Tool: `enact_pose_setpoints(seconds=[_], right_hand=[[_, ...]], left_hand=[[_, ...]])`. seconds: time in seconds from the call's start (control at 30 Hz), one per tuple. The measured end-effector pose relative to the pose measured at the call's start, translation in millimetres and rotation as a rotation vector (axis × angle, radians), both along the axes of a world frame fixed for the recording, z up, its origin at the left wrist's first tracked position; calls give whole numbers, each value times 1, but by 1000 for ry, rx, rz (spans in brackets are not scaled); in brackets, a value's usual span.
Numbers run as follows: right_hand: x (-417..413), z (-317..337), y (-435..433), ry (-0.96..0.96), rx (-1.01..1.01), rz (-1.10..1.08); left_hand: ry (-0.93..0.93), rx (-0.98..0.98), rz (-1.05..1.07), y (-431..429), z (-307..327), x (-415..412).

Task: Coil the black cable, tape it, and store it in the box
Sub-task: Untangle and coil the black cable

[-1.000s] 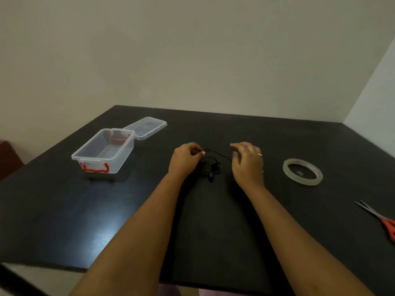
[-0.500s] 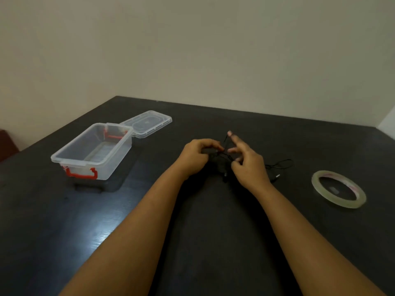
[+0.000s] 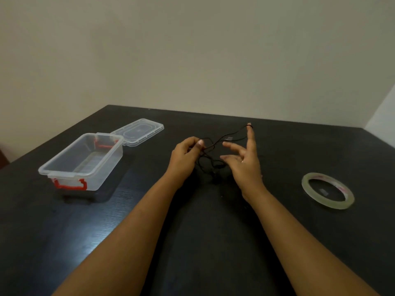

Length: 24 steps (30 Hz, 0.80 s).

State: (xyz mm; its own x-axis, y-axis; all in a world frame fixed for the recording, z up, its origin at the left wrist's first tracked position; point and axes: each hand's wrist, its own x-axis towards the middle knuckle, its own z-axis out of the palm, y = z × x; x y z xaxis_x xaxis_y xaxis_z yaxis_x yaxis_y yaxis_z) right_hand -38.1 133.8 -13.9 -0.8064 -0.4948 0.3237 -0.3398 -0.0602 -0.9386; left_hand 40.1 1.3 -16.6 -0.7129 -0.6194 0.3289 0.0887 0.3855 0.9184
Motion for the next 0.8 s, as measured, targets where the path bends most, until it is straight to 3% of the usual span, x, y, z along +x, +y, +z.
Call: enact_pose_setpoints(seconds=[0.07,0.17,0.2,0.3,0.47,0.57,0.63,0.8], right_hand=[[-3,4,0,-209,-160,-10],[-14,7,3,-531,-407,-46],[-17,7,5,-591,-453,-63],[-20,6,5,-645,-485,-76],[-16,2,-2,-480,-220,-94],[-12,-1,-1,-187,10,-164],[-7,1,1,39,59,-161],[2,-1,-3,336,188,63]], left_hand=[[57,188,23,0,3,-1],[209,728,31,-4,12,1],[235,830,30,-6,13,3],[201,844,-6,-5,16,6],[129,767,-102,-1,16,4],[70,684,-150,1,14,5],[57,645,-183,2,12,5],[77,600,-274,0,10,6]])
